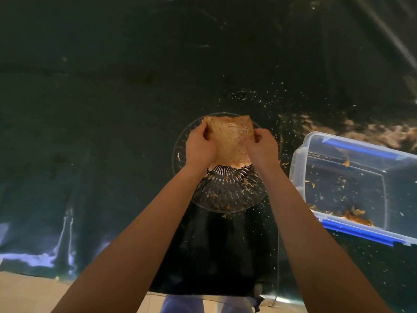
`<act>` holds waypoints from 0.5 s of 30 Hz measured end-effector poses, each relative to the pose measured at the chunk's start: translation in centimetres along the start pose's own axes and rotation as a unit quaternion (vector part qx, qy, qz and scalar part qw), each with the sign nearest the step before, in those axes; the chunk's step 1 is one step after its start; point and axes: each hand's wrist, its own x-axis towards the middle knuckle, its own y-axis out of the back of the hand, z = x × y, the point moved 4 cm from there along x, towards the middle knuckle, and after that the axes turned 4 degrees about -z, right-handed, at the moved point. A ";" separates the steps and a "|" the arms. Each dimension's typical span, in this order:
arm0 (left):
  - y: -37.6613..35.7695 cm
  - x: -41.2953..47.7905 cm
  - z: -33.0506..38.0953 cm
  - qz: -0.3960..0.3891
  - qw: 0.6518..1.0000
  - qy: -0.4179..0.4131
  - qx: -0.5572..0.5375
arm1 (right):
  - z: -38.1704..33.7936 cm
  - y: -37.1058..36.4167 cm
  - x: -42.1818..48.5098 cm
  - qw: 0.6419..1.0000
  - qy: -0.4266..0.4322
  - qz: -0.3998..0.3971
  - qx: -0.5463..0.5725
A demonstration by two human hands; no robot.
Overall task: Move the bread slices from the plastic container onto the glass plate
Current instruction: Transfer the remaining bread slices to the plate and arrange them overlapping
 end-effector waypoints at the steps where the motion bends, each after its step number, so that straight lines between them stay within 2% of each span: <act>1: -0.1 0.1 0.0 0.001 1.000 -0.006 0.010 | 0.0 0.0 0.0 1.000 0.007 0.006 -0.010; 6: 0.1 0.7 -0.3 0.003 0.999 -0.010 0.052 | 0.4 -0.2 0.4 0.999 0.014 0.008 -0.039; 10: 0.5 0.8 -0.9 -0.012 0.999 0.032 0.007 | 1.3 -0.3 0.6 0.999 -0.016 -0.010 -0.032; 15: 0.1 0.1 -0.9 -0.077 0.994 0.058 -0.043 | 1.2 -0.7 0.5 0.998 -0.017 -0.061 0.006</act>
